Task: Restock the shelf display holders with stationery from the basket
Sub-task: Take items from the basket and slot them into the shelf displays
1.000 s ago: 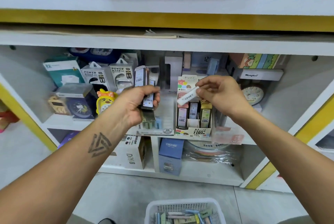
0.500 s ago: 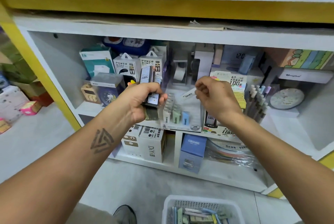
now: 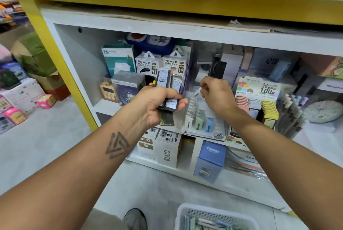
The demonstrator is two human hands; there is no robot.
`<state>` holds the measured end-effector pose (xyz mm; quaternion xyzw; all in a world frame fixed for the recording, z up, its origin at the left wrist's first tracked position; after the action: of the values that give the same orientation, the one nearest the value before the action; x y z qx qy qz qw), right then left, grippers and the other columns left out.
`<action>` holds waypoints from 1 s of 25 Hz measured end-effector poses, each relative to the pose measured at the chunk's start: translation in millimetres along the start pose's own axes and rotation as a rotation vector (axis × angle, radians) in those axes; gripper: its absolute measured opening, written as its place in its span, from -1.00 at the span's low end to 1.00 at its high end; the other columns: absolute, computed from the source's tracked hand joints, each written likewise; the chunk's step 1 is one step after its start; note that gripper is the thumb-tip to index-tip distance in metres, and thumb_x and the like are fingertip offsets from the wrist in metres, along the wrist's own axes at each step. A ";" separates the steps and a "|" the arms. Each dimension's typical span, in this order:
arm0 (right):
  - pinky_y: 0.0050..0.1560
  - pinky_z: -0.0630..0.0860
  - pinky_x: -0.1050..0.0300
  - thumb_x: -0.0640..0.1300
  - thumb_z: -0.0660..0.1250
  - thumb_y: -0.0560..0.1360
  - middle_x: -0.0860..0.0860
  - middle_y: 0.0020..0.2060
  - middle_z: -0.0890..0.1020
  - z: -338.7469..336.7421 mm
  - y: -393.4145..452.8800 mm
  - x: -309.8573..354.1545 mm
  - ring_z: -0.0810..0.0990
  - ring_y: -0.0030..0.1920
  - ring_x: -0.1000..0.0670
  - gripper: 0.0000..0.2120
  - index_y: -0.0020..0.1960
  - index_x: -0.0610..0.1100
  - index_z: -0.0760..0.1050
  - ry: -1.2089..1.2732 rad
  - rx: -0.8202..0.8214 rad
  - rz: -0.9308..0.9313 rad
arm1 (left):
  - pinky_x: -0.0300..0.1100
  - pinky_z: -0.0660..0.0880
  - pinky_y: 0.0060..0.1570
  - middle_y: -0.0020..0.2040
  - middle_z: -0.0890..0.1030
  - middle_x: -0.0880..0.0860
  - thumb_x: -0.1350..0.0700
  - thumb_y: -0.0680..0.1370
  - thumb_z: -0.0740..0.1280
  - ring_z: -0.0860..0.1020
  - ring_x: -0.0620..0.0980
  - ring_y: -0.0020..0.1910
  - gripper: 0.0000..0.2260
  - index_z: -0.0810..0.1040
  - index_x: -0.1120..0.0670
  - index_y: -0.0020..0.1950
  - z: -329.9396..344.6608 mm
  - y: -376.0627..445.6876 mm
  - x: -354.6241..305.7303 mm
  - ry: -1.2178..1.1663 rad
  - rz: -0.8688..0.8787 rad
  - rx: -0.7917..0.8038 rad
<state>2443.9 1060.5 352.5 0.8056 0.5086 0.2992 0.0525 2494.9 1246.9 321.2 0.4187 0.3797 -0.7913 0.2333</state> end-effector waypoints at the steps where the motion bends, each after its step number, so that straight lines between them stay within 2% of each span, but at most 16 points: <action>1: 0.01 0.61 -0.09 -0.23 0.33 0.57 -0.15 -0.08 0.67 8.5 3.3 0.4 0.65 -0.06 -0.19 -0.89 0.07 -0.13 0.58 -0.013 0.055 -0.001 | -0.15 0.60 -0.41 -0.20 0.67 0.34 0.49 0.42 0.38 0.70 0.17 -0.28 -0.74 0.53 0.40 0.10 -0.2 0.1 -0.2 -0.001 -0.001 0.003; 7: 0.00 0.59 -0.09 -0.26 0.33 0.56 -0.15 -0.08 0.66 22.7 12.4 5.5 0.63 -0.05 -0.18 -0.90 0.02 -0.15 0.61 -0.155 0.167 -0.091 | -0.12 0.61 -0.41 -0.24 0.67 0.34 0.51 0.42 0.38 0.70 0.17 -0.29 -0.69 0.51 0.41 0.15 -3.9 -2.4 -4.5 -0.009 0.017 0.000; 11: 0.20 0.55 -0.02 -0.33 0.30 0.56 -0.12 0.15 0.65 40.3 12.9 6.6 0.62 0.13 -0.15 -0.70 0.21 -0.10 0.64 -0.277 0.333 -0.074 | -0.13 0.61 -0.42 -0.20 0.67 0.36 0.50 0.43 0.38 0.70 0.17 -0.31 -0.65 0.48 0.44 0.21 -0.4 -5.2 -4.3 0.008 0.021 0.019; 13: 0.28 0.51 0.03 -0.32 0.28 0.57 -0.07 0.25 0.61 36.7 11.5 9.3 0.59 0.21 -0.10 -0.65 0.28 -0.06 0.61 -0.292 0.349 -0.052 | -0.14 0.61 -0.42 -0.19 0.67 0.36 0.48 0.44 0.39 0.70 0.15 -0.31 -0.68 0.50 0.44 0.18 3.1 -6.0 -3.6 0.028 0.019 0.034; 14: 0.26 0.51 0.08 -0.29 0.28 0.59 -0.03 0.23 0.62 26.0 10.8 11.7 0.59 0.19 -0.06 -0.66 0.28 -0.05 0.61 -0.197 0.308 -0.019 | -0.13 0.61 -0.41 -0.20 0.67 0.35 0.48 0.44 0.39 0.70 0.15 -0.31 -0.71 0.52 0.43 0.15 7.0 -6.5 -2.5 0.033 0.014 0.048; 15: 0.16 0.53 0.12 -0.24 0.28 0.61 0.00 0.15 0.66 11.6 8.9 10.9 0.62 0.10 -0.02 -0.71 0.26 -0.05 0.62 0.015 0.254 0.068 | -0.12 0.62 -0.39 -0.21 0.68 0.33 0.47 0.44 0.39 0.70 0.14 -0.31 -0.75 0.54 0.41 0.11 12.1 -7.4 -1.0 0.036 0.007 0.068; 16: 0.00 0.53 0.15 -0.18 0.29 0.62 0.00 0.04 0.69 0.8 3.0 7.5 0.64 -0.04 0.01 -0.78 0.21 -0.07 0.65 0.323 0.222 0.189 | -0.11 0.64 -0.37 -0.22 0.68 0.32 0.47 0.44 0.39 0.70 0.13 -0.31 -0.79 0.56 0.39 0.07 18.0 -9.1 1.1 0.042 0.000 0.090; 18: -0.28 0.51 0.20 -0.09 0.36 0.60 -0.09 -0.12 0.73 -11.0 -19.7 13.6 0.63 -0.27 0.02 -0.83 0.09 -0.15 0.66 0.906 0.277 0.361 | -0.12 0.64 -0.36 -0.19 0.69 0.31 0.46 0.44 0.40 0.71 0.14 -0.28 -0.78 0.58 0.37 0.07 34.7 -12.6 6.3 0.083 -0.006 0.135; 19: -0.35 0.49 0.23 -0.10 0.41 0.57 -0.11 -0.18 0.72 -18.7 -28.9 17.2 0.61 -0.32 0.03 -0.84 0.05 -0.18 0.67 0.997 0.301 0.357 | -0.13 0.63 -0.36 -0.16 0.69 0.30 0.46 0.43 0.41 0.71 0.15 -0.26 -0.76 0.59 0.36 0.09 45.0 -14.3 9.2 0.103 -0.001 0.159; 21: -0.39 0.46 0.26 -0.22 0.47 0.50 -0.11 -0.27 0.69 -40.2 -43.1 11.6 0.57 -0.38 0.06 -0.87 0.03 -0.23 0.66 0.981 0.267 0.344 | -0.11 0.63 -0.34 -0.11 0.70 0.27 0.44 0.43 0.43 0.71 0.18 -0.21 -0.73 0.60 0.34 0.13 67.9 -18.5 15.3 0.114 0.009 0.220; 23: -0.41 0.44 0.26 -0.32 0.47 0.48 -0.09 -0.32 0.67 -65.2 -52.9 -8.8 0.52 -0.42 0.06 -0.87 0.03 -0.29 0.62 1.021 0.160 0.402 | -0.10 0.62 -0.35 -0.07 0.70 0.29 0.39 0.44 0.44 0.71 0.20 -0.18 -0.70 0.59 0.33 0.17 87.5 -22.4 19.8 0.110 0.001 0.262; 25: -0.43 0.43 0.24 -0.37 0.45 0.47 -0.09 -0.35 0.67 -93.3 -61.4 -34.3 0.50 -0.45 0.04 -0.86 0.02 -0.31 0.57 1.050 0.011 0.448 | -0.12 0.59 -0.43 -0.06 0.68 0.33 0.35 0.46 0.44 0.70 0.19 -0.25 -0.66 0.54 0.36 0.23 100.0 -21.6 21.7 0.092 -0.008 0.266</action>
<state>2335.2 1040.1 390.0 0.6376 0.2847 0.6604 -0.2762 2419.8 1179.3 347.8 0.4800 0.2835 -0.8156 0.1549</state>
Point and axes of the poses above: each hand's wrist, its own y-axis towards the middle knuckle, its own z-axis out of the palm, x = y × z, the point moved 10 cm from there along y, towards the middle knuckle
